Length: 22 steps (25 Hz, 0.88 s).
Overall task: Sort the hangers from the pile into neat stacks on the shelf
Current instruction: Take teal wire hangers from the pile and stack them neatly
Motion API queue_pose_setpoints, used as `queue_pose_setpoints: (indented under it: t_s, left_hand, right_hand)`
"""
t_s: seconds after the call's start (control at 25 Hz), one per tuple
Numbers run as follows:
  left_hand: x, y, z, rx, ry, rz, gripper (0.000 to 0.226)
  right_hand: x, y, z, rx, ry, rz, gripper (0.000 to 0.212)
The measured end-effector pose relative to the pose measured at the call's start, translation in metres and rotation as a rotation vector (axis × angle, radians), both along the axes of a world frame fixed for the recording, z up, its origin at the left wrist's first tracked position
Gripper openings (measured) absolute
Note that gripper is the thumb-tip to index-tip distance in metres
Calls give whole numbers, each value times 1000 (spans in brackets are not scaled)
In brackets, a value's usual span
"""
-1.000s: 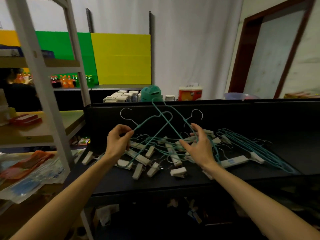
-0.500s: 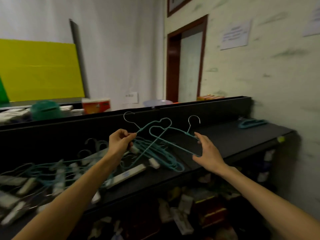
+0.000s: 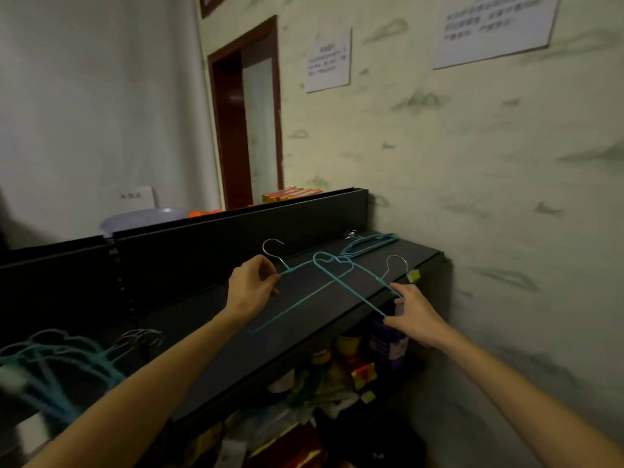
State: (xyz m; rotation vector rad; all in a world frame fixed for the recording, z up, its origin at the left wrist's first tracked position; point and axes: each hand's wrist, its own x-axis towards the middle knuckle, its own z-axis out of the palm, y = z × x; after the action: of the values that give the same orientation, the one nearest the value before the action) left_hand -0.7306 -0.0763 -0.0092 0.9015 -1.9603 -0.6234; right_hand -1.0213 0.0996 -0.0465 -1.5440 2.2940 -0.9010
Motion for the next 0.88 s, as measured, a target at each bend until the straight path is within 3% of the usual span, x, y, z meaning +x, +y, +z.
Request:
queue_pose_setpoints:
  t_s: [0.2,0.36,0.6,0.88]
  left_hand:
    - [-106,-81,-1,-143,-67,8,16]
    - [-190,-147,14,-80,85,66,12]
    - [-284,-201,9,-33,169,118,9]
    - [-329,-233,-11,-74,315,250,6]
  right_hand:
    - [-105,-41,-1,-1,274,24,97]
    - [-183,-93,29,152,431,120,97]
    - [-266,-191,46,230,415,226,84]
    - [-331,-315,50,252,317,448,73]
